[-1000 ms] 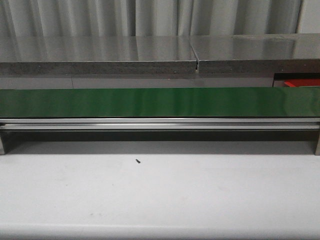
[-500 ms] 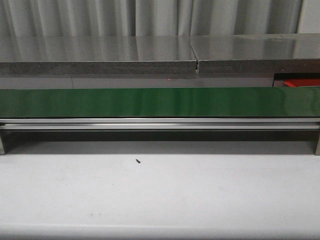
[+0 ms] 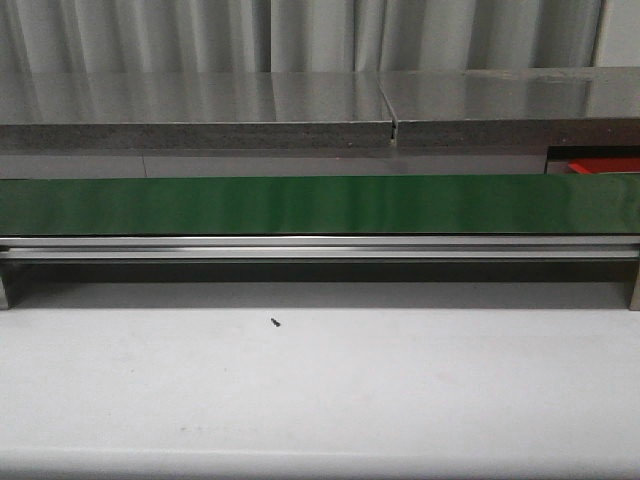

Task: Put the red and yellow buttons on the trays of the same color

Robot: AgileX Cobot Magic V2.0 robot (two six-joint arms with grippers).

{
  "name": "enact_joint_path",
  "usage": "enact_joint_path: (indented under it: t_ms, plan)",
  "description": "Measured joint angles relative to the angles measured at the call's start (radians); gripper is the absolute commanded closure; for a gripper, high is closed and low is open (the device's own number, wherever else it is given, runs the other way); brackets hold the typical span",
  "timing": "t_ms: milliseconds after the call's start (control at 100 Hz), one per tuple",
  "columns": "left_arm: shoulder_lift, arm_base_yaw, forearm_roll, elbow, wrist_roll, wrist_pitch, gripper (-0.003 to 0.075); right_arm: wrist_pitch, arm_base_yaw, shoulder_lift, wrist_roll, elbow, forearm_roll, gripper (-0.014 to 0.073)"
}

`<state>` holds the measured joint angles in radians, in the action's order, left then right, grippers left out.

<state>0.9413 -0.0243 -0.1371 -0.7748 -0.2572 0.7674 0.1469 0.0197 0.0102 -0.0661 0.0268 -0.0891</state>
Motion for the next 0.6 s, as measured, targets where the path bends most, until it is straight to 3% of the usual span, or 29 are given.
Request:
enact_joint_path:
  t_ms: [310,600]
  plan:
    - [0.223,-0.248,0.028,-0.107,-0.007,-0.005,0.0146,0.0,0.0,0.0,0.0,0.0,0.0,0.0661]
    - [0.486,-0.318,0.036,-0.212,-0.007,-0.021,0.0146,0.0,0.0,0.0,0.0,0.0,0.0,0.0661]
